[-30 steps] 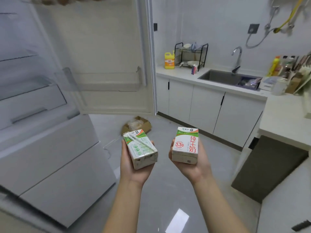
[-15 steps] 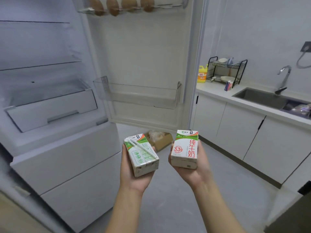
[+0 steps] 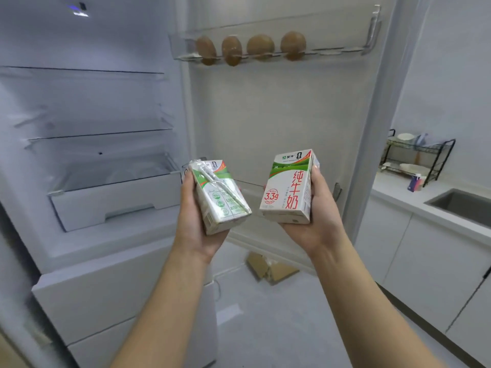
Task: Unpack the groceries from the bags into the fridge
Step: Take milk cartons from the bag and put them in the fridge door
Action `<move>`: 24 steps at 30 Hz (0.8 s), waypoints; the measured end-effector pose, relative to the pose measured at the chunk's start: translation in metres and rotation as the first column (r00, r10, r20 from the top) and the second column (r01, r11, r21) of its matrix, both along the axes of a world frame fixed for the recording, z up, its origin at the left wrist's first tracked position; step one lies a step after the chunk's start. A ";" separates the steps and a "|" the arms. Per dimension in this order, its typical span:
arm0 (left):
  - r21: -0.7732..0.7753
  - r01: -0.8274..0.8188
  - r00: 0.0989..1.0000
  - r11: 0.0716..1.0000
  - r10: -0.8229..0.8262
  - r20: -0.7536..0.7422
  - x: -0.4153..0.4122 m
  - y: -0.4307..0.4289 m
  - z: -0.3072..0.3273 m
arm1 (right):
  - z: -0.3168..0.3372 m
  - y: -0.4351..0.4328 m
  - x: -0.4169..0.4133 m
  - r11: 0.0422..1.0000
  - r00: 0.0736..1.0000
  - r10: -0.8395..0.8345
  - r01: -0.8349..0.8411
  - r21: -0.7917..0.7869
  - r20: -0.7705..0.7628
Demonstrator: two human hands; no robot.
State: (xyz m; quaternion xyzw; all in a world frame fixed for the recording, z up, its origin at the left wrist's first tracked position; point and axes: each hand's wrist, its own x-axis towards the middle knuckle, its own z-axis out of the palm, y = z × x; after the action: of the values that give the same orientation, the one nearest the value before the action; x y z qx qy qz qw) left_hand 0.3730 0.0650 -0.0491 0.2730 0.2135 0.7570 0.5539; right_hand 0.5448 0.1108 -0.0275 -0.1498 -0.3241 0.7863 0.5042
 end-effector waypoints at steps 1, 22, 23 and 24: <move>0.020 0.002 0.999 1.000 -0.001 -0.039 -0.009 0.010 0.010 | 0.009 0.008 -0.009 1.000 1.000 -0.013 0.013 0.025 0.008; 0.052 0.178 0.012 0.983 0.051 -0.999 -0.188 0.207 0.071 | 0.017 0.133 -0.123 0.755 0.420 -0.644 0.218 0.618 0.639; 0.038 0.203 -0.068 0.978 0.053 -0.996 -0.190 0.211 0.069 | 0.014 0.134 -0.124 0.776 0.405 -0.622 0.204 0.597 0.670; 0.026 0.226 -0.139 0.974 0.058 -0.989 -0.193 0.215 0.067 | 0.012 0.135 -0.125 0.794 0.390 -0.599 0.183 0.579 0.699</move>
State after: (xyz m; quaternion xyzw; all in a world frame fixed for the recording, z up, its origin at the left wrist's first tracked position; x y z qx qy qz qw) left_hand 0.1804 0.2801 0.0181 0.8126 0.4657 0.2708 0.2223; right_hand 0.4194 0.2453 -0.0156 -0.4838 -0.6405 0.3698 0.4680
